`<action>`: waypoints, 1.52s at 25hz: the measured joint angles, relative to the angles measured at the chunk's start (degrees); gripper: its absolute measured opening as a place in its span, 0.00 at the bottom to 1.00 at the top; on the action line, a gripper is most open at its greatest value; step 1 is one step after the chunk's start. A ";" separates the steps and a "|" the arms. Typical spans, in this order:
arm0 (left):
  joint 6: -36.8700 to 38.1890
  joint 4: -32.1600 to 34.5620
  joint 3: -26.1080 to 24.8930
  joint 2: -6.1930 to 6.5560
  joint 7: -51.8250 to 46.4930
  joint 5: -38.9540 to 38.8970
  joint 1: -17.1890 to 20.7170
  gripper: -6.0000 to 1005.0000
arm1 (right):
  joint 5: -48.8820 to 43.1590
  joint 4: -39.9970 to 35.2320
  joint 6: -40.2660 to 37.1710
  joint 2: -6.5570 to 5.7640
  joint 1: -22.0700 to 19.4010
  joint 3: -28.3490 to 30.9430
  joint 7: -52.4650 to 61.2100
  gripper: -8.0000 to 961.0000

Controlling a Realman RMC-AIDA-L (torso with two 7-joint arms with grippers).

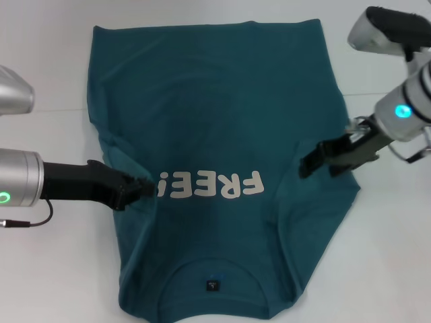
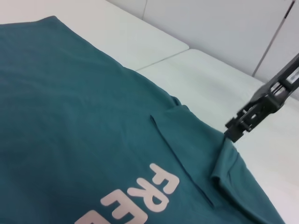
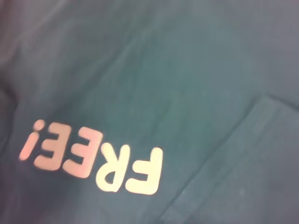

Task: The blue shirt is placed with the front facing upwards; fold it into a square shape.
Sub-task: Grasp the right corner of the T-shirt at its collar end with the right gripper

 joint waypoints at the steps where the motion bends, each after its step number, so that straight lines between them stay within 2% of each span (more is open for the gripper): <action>1: -0.02 0.00 0.00 0.04 -0.09 -0.26 0.05 0.01 | 0.92 -1.74 -0.88 0.02 -1.05 -0.34 -3.82 0.71; 4: -0.07 -0.12 -0.05 0.36 -0.18 -1.86 0.35 0.01 | 3.27 -3.69 -3.56 -0.32 -3.30 -0.86 -13.95 0.71; 7: -0.45 -0.52 -0.11 0.39 -0.22 -2.18 0.42 0.01 | 4.07 -3.48 -4.32 -1.23 -4.23 -0.98 -21.96 0.71; 9: -0.79 -0.73 -0.11 0.36 -0.84 -2.19 0.44 0.01 | 4.08 -3.57 -4.93 -1.30 -4.71 -1.50 -28.26 0.71; 11: -0.93 -0.93 -0.11 0.37 -1.64 -2.20 0.45 0.01 | 3.84 -4.15 -5.30 -0.96 -5.15 -2.41 -32.28 0.71; 15: -1.04 -1.92 -0.11 0.14 -2.31 -2.21 0.84 0.01 | 3.69 -7.54 -4.45 0.68 -6.77 -5.72 -39.72 0.71; 18: -1.06 -2.99 -0.10 -0.16 -2.97 -2.22 1.11 0.01 | 5.01 -9.45 -4.42 1.81 -6.92 -6.30 -41.13 0.71; 20: -1.07 -3.29 0.02 -0.21 -3.60 -2.21 1.17 0.01 | 6.52 -9.50 -4.59 2.01 -6.68 -7.35 -41.84 0.71; 24: -1.11 -3.44 0.28 -0.29 -4.24 -2.09 0.73 0.01 | 8.09 -7.39 -2.54 2.15 -5.65 -9.22 -41.55 0.71; 31: -1.84 -3.30 0.54 -0.15 -4.47 -1.81 0.36 0.01 | 8.60 1.67 2.57 2.12 -2.39 -9.69 -39.31 0.71; 38: -2.06 -2.93 0.60 0.05 -4.25 -1.77 0.29 0.01 | 8.29 6.30 7.68 2.17 -1.01 -10.49 -36.42 0.71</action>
